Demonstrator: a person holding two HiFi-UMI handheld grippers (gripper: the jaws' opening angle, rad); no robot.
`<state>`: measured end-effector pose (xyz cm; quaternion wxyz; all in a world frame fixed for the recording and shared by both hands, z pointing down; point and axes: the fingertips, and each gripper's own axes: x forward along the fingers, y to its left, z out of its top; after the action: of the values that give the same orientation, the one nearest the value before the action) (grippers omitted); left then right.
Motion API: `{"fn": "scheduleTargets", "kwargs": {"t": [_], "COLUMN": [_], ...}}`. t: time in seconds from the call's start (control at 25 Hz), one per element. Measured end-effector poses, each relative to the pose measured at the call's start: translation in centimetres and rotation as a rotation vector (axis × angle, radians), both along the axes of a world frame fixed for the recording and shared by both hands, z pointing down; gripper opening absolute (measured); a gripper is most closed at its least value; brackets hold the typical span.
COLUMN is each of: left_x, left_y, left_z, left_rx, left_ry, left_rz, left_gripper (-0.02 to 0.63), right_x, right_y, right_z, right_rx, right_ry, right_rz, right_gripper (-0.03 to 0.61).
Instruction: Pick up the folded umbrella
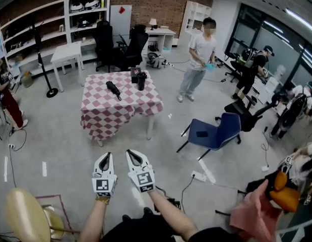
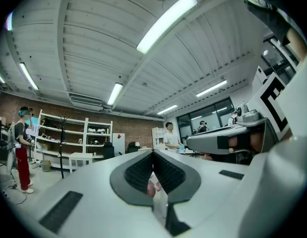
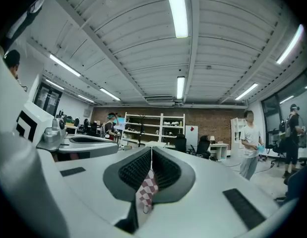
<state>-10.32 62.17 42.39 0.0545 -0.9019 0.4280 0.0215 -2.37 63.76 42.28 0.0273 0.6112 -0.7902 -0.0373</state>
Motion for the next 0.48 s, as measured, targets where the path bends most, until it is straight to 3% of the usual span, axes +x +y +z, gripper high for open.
{"fn": "scheduleTargets", "kwargs": {"t": [0.24, 0.48], "left_x": [-2.0, -0.8], "left_y": [-1.4, -4.0], "left_z": [0.3, 0.7], "left_rx": [-0.003, -0.003], "left_ry": [0.019, -0.002], "left_rz": [0.009, 0.006], "left_gripper": [0.011, 0.011], "right_x": [-2.6, -1.9], "right_y": [-1.2, -3.6], "right_z": [-0.1, 0.6], "right_rx": [0.005, 0.007], "right_ry": [0.011, 0.015], "right_rz": [0.012, -0.009], "right_gripper": [0.017, 0.017]}}
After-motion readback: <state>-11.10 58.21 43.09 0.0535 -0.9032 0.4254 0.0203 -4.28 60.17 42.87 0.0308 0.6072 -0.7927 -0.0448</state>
